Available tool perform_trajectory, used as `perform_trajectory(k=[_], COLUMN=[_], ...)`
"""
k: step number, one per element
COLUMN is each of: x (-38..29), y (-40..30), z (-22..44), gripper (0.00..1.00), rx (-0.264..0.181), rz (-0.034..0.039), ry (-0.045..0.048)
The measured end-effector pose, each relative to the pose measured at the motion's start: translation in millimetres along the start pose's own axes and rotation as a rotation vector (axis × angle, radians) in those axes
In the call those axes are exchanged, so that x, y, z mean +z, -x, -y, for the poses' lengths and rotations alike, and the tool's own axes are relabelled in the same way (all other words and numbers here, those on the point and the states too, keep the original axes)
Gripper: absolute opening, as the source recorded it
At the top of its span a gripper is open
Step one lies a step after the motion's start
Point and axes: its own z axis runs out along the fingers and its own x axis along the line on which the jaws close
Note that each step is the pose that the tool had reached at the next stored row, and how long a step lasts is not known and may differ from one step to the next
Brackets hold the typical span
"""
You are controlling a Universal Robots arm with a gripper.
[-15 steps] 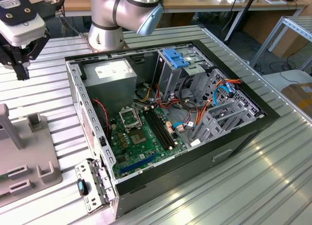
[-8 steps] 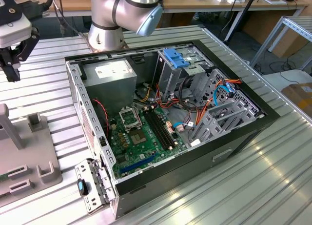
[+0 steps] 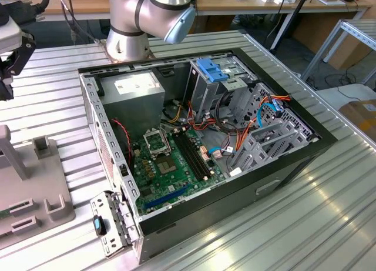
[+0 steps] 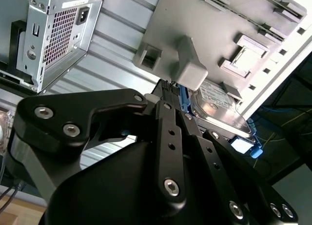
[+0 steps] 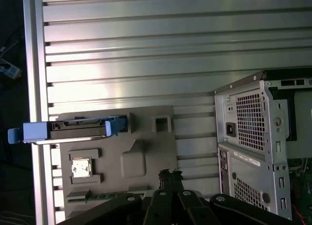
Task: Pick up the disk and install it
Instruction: 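Reach for the disk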
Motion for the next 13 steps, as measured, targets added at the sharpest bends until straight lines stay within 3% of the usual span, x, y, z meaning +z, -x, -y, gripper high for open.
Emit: perform_trajectory(k=[5, 7, 13], x=[-0.1, -0.3, -0.6], y=[-4.2, -12.3, -22.4], z=[0.3, 0.9, 1.7], gripper=[0.11, 0.11, 0.11], rx=[0.0, 0.0, 0.0], rz=[0.0001, 0.0, 0.0], ry=[0.0, -0.0001, 0.0])
